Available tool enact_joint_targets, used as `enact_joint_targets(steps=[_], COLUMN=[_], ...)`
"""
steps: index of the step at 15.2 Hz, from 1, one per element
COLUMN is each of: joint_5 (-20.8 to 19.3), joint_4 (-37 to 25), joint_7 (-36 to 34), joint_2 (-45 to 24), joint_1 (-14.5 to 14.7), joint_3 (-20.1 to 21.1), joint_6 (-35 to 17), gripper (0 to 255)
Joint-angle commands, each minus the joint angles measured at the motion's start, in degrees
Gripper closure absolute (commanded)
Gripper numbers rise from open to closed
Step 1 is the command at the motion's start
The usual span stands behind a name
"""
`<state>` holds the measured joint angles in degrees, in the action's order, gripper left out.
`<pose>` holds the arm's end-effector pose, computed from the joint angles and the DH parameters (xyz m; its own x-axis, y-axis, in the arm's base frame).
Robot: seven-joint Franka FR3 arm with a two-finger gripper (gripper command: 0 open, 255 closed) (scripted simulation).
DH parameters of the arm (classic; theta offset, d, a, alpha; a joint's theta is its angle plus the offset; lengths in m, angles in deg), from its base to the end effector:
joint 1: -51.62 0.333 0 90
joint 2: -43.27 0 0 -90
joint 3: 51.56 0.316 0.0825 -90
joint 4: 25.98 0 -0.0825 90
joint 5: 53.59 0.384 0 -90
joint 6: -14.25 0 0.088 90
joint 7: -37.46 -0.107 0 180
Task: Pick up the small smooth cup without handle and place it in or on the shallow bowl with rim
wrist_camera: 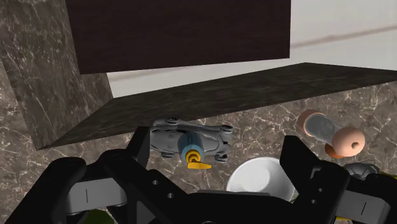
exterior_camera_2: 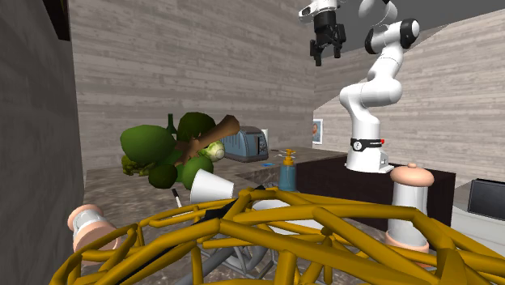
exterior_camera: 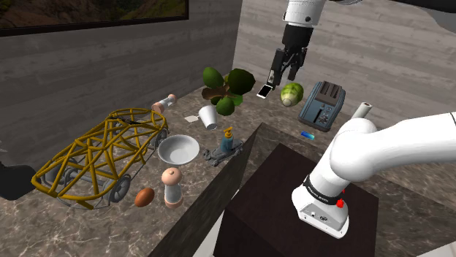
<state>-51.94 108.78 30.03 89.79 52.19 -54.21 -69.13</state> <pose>0.2873 -0.0116 0.5903 0.9852 -0.1445 -0.0924 -0.1496 -0.9874 -0.0508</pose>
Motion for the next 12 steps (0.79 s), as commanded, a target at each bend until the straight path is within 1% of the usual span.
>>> enact_joint_targets(steps=[1,7,12], joint_5=[0.0,-0.84,-1.66], joint_4=[0.0,10.15,16.25], joint_7=[0.0,-1.31,-2.6], joint_2=[0.0,-1.62,-6.36], joint_1=[0.0,-0.7,-1.4], joint_3=[0.0,0.94,1.63], joint_6=[0.0,-15.47,-29.37], gripper=[0,0,0])
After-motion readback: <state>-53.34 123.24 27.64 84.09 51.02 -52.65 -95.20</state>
